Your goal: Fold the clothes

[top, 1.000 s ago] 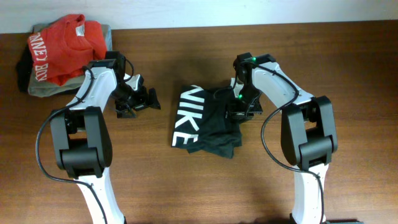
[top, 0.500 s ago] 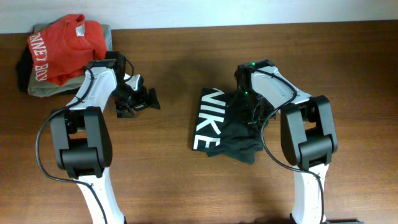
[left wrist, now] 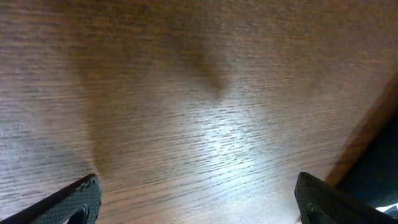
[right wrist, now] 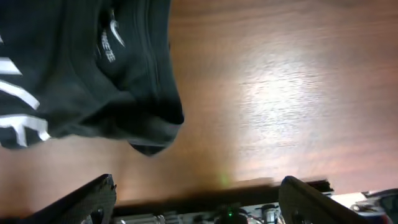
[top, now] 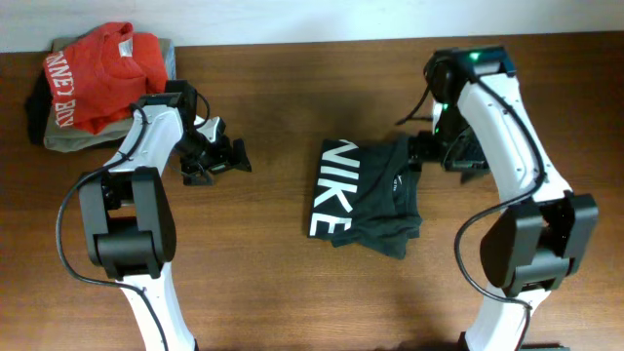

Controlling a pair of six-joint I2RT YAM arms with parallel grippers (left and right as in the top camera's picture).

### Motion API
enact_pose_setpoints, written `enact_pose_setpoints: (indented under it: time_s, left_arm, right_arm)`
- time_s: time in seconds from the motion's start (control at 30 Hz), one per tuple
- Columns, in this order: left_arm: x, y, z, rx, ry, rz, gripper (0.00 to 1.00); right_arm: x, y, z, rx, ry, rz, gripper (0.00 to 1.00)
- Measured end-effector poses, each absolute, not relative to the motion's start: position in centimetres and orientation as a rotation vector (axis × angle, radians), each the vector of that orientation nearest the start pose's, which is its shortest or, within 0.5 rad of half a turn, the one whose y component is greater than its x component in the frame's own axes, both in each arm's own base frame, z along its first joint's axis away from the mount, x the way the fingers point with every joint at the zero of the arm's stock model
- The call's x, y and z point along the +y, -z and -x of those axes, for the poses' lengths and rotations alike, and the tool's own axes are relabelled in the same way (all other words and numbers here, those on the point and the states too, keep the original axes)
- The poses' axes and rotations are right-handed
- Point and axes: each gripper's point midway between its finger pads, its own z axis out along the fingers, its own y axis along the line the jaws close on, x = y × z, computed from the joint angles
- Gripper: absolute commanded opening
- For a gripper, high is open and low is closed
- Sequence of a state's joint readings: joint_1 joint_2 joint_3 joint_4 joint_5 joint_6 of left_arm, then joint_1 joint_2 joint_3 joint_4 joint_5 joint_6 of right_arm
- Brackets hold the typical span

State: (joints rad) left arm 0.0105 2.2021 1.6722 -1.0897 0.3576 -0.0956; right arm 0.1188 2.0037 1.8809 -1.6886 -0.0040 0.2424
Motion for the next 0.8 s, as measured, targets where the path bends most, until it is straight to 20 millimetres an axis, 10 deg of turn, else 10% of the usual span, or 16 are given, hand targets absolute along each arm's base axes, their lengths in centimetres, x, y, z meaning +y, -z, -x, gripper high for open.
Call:
enact_pose_setpoints:
  time_s: [0.23, 0.53, 0.8]
  left_arm:
    - [-5.6, -2.0, -40.7, 3.15, 0.565, 0.181, 0.99]
    - [-5.7, -2.0, -40.6, 3.152, 0.566, 0.176, 0.99]
    - [-5.7, -2.0, -40.6, 3.152, 0.566, 0.176, 0.99]
  right_arm:
    - [6.7, -9.8, -26.9, 3.376, -0.231, -0.192, 0.83]
    - [8.4, -5.4, -25.5, 3.295, -0.397, -0.251, 0.79]
    - [8.6, -3.6, -26.3, 3.234, -0.417, -0.343, 0.04]
